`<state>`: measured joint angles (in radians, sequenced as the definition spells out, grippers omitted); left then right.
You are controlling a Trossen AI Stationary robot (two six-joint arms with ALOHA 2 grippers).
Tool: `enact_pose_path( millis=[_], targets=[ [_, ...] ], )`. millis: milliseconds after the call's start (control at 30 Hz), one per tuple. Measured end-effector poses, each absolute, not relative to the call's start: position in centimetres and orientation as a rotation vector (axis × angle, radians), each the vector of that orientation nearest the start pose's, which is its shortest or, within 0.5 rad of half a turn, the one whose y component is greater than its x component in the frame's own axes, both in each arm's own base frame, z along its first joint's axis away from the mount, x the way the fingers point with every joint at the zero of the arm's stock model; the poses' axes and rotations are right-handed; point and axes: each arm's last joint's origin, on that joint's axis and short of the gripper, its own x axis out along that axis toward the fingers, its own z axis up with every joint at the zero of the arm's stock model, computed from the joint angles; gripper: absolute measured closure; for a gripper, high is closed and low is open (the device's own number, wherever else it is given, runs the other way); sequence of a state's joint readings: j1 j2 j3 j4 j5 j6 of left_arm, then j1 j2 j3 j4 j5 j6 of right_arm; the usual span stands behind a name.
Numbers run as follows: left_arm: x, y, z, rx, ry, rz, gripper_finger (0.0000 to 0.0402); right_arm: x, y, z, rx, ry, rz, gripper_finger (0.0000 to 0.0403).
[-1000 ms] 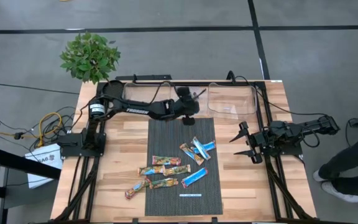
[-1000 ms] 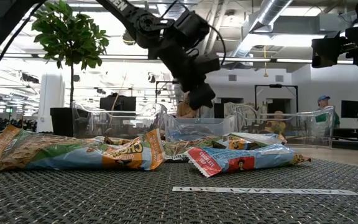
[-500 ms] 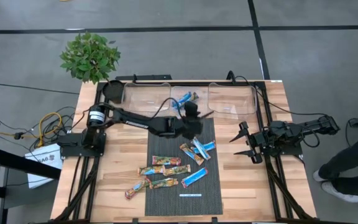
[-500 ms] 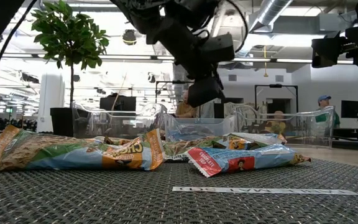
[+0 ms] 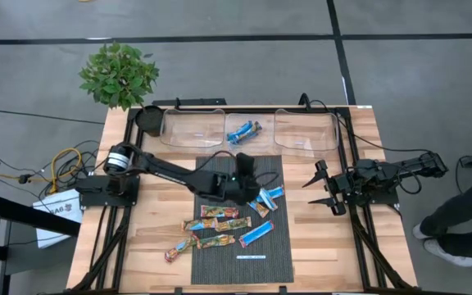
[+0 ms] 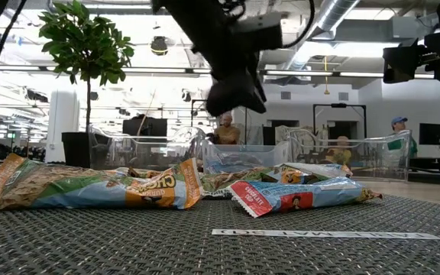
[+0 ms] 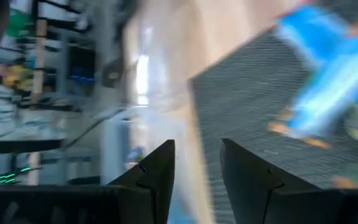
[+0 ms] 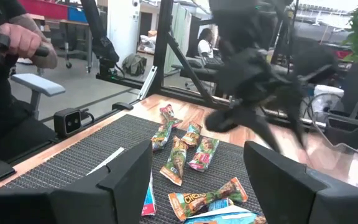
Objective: Pick and place Granola Bars by type
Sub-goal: Put the yellow granola bar into the left transparent bin
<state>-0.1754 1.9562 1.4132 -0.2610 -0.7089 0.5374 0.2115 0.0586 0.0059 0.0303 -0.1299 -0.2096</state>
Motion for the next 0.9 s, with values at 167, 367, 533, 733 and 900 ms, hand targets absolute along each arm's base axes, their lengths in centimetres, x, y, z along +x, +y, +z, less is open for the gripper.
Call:
enact_pose_path(
  millis=[167,367,533,733,900],
  targets=[
    [40.3,-7.6,21.3,0.692,0.909,0.136,0.0280,9.8,2.5,16.4,-0.208,-0.013,0.342,0.0154],
    [38.5,-9.6,21.4,0.523,0.991,0.010,0.0280,9.8,2.5,16.4,-0.209,-0.013,0.342,0.0154],
    [36.9,-10.8,21.0,0.464,1.099,0.011,0.0280,9.8,2.5,16.4,-0.208,-0.014,0.342,0.0154],
    [35.2,-11.8,20.6,0.354,1.231,0.029,0.0280,9.8,2.5,16.4,-0.208,-0.013,0.342,0.0154],
    [34.2,-12.2,20.8,0.224,1.306,0.038,0.0280,9.8,2.5,16.4,-0.208,-0.014,0.343,0.0154]
  ],
)
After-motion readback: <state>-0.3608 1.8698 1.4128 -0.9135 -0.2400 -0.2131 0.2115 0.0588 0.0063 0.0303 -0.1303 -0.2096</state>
